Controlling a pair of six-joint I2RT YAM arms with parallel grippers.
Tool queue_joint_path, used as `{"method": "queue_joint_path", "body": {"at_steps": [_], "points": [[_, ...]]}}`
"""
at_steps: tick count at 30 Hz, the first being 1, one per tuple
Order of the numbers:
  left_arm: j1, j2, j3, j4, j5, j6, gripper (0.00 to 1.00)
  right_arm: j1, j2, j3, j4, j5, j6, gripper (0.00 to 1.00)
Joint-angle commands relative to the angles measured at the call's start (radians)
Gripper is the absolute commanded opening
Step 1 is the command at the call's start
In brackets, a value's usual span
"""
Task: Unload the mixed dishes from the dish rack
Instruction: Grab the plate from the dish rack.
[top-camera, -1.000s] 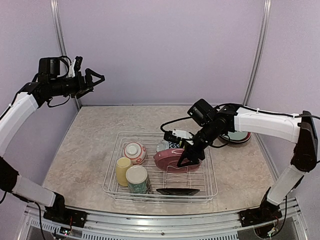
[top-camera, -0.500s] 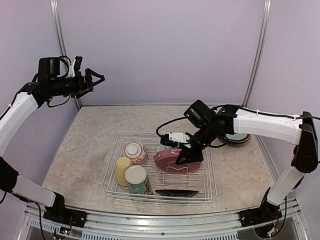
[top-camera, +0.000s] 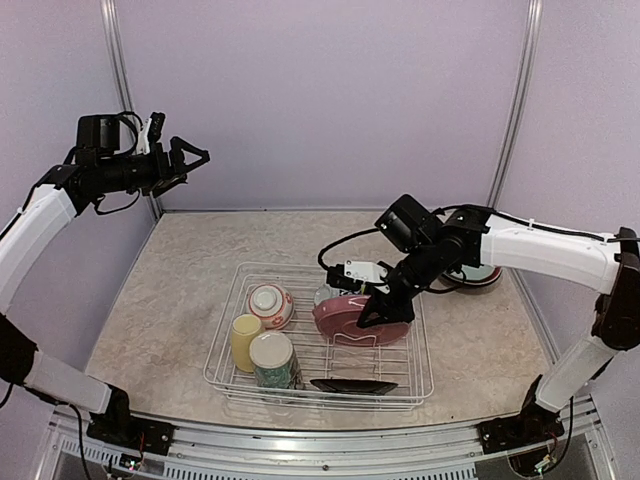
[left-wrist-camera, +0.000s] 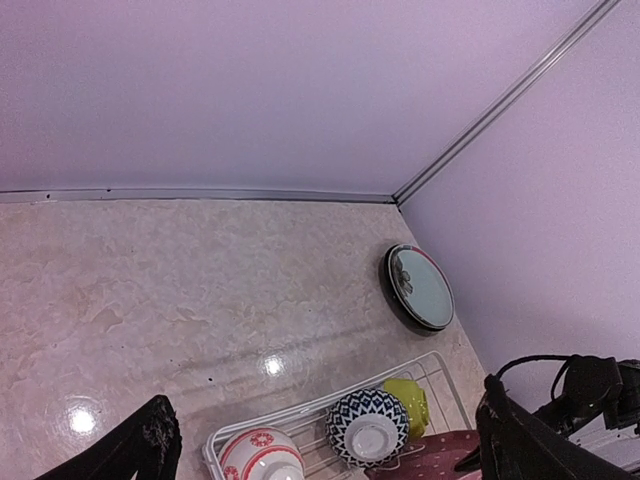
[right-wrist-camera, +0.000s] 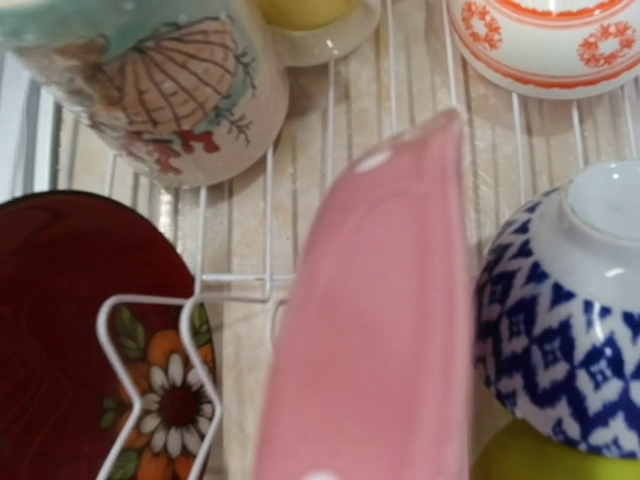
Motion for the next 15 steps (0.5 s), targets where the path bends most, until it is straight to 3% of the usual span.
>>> {"method": "queue_joint_path", "body": {"at_steps": [1,15], "points": [[0.002,0.003,-0.012,0.013,-0.009,0.011,0.99,0.009,-0.122,0.050,0.070,-0.056,0.073,0.00],[-0.002,0.009,-0.002,-0.001,-0.012,0.009,0.99,0.006,-0.258,0.083,0.201,-0.106,0.202,0.00]]}}
